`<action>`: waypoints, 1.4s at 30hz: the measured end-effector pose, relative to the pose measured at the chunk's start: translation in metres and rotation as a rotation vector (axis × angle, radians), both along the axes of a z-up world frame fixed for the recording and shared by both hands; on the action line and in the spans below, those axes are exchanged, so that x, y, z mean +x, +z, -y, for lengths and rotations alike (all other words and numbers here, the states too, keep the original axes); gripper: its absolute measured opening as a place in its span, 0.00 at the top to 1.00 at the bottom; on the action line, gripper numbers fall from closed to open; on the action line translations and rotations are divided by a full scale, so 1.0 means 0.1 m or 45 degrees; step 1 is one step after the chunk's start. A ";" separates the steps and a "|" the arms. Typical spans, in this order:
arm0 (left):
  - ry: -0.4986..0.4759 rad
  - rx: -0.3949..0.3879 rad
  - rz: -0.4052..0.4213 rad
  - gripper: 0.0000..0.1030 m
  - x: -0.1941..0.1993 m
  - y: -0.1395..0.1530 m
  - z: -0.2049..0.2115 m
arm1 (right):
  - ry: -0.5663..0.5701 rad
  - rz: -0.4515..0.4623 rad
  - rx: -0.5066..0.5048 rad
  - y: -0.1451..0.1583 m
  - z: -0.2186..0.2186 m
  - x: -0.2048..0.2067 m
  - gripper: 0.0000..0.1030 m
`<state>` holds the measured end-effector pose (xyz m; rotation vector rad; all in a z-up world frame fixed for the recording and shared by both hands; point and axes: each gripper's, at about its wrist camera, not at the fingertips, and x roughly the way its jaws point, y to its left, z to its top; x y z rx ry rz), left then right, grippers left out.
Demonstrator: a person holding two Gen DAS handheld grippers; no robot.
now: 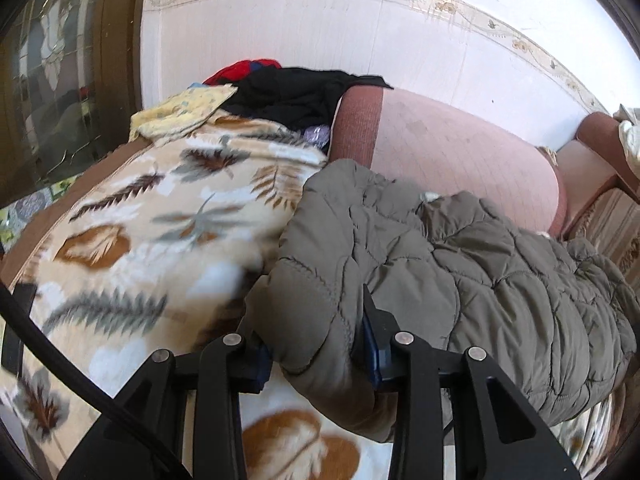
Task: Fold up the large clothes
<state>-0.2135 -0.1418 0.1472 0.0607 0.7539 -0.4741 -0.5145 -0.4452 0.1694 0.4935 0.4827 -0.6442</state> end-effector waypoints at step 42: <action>-0.241 0.265 0.127 0.25 -1.06 -0.74 1.02 | 0.232 -0.317 0.034 -0.90 -0.71 0.47 0.38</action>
